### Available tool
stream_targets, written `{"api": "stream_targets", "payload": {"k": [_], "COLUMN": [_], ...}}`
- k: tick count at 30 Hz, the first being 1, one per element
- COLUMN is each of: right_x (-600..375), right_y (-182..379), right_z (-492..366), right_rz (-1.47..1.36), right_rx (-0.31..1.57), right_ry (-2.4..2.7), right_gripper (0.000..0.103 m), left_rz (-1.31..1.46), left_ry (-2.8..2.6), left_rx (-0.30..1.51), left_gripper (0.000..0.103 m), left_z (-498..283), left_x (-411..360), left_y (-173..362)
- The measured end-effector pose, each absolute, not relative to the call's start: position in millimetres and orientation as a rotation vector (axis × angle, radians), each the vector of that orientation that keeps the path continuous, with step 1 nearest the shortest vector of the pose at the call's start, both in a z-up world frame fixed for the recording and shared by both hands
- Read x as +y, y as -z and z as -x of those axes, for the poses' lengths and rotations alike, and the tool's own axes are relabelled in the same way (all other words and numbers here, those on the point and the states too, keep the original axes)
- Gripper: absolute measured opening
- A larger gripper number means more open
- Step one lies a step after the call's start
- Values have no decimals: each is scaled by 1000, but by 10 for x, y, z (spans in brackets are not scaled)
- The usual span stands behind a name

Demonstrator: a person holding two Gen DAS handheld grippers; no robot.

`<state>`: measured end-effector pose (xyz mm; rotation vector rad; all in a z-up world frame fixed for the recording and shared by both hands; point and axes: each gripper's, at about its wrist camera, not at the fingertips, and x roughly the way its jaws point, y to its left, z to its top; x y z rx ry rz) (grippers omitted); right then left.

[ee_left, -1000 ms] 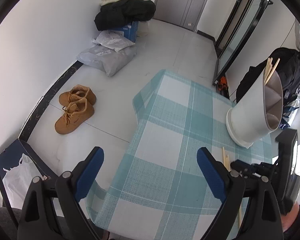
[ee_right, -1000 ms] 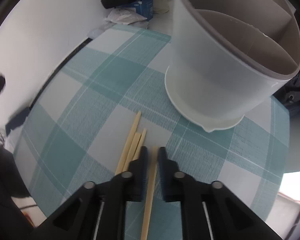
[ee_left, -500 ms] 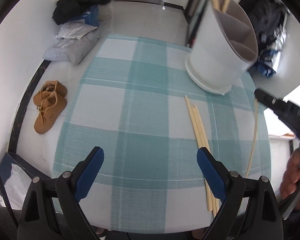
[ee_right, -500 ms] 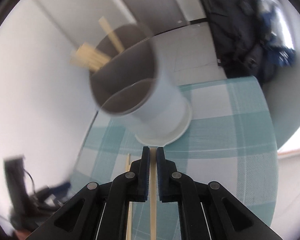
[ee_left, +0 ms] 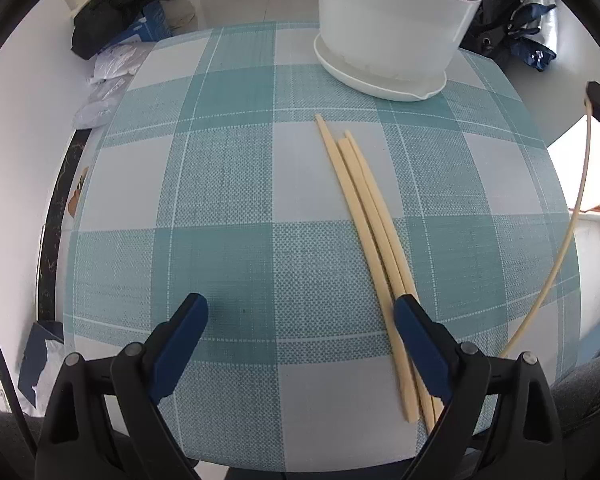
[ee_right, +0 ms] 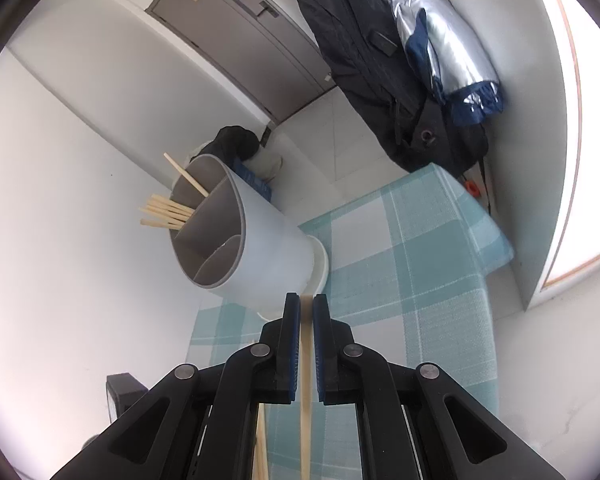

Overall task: Organize utensils
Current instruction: 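Pinch one chopstick with the right gripper while the left gripper approaches the pile, then lift the chopstick with the right gripper while the left gripper grasps another chopstick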

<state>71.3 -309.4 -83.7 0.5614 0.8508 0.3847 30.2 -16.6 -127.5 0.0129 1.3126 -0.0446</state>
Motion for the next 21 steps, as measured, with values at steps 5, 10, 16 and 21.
{"api": "stream_targets", "payload": {"k": [5, 10, 16, 21], "right_x": [-3092, -3037, -2944, -2919], "right_y": [755, 691, 630, 635], "right_z": [-641, -605, -580, -605], "right_rz": [-518, -484, -435, -438], "right_rx": [825, 805, 780, 784], "right_ry": [-393, -408, -433, -443], "right_gripper": [6, 6, 6, 6], "left_rz": [-14, -9, 10, 32], "left_ry": [15, -44, -77, -92], "left_rx": [1336, 1336, 1346, 1344], "left_gripper": [92, 92, 91, 88], "left_z": [-336, -426, -668, -843], "left_x": [-129, -37, 40, 15], "left_y": [1287, 1284, 1310, 1317]}}
